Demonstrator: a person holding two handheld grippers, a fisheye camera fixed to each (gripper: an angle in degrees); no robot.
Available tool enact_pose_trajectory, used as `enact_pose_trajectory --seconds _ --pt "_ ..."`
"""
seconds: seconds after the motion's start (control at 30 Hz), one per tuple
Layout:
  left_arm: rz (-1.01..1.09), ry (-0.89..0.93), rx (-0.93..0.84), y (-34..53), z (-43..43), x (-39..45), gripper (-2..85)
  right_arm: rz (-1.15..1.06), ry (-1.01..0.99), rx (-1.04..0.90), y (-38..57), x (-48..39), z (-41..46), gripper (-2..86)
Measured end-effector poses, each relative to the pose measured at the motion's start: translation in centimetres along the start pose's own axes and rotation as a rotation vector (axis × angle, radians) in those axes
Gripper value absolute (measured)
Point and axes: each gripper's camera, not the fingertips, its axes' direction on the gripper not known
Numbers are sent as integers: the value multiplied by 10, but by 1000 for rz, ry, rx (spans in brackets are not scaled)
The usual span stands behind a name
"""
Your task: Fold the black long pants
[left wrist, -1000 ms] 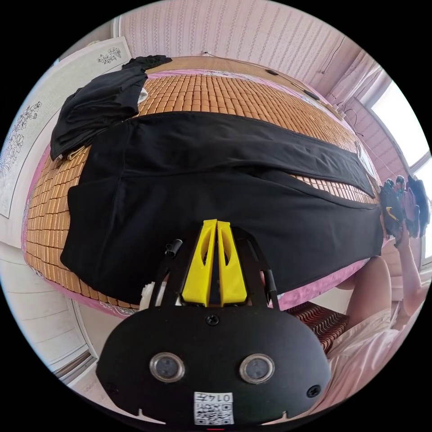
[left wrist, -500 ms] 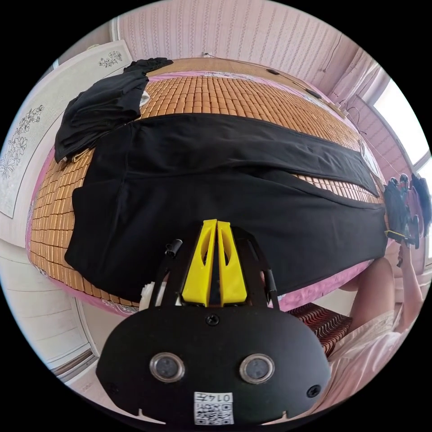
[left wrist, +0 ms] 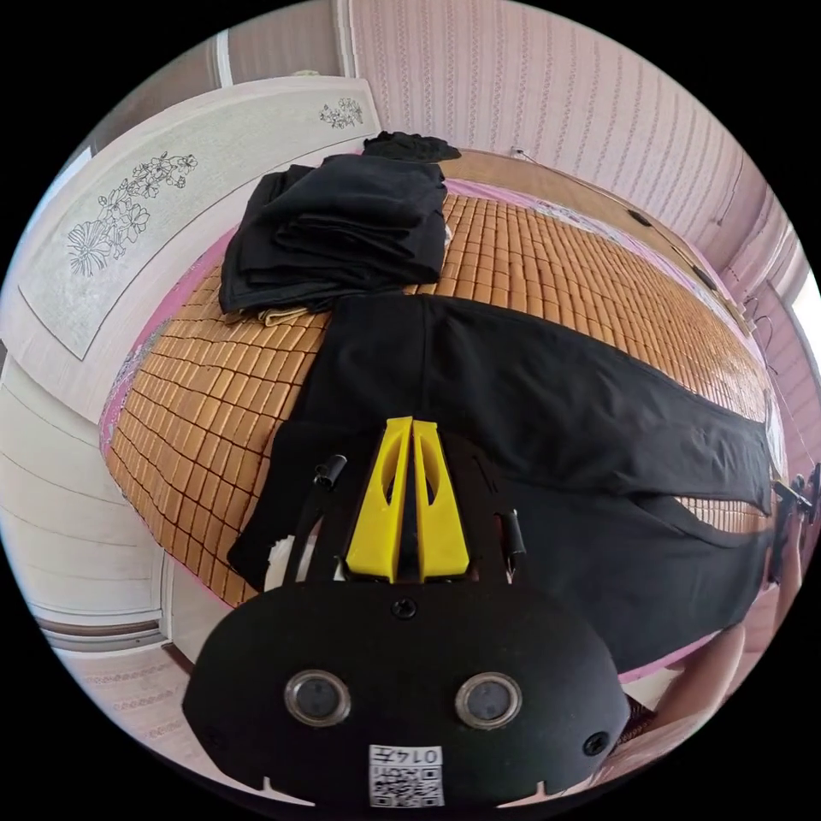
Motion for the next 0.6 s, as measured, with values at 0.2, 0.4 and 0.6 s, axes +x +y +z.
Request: enact_pose_trajectory --seconds 0.2,0.4,0.6 --pt "-41 63 -37 3 12 -41 -7 95 16 45 21 30 16 -4" --pt "-131 114 -24 11 -5 -82 -6 185 -85 262 76 54 -16 0" --pt "-325 277 80 75 -46 -167 17 289 -189 371 207 98 -51 40"
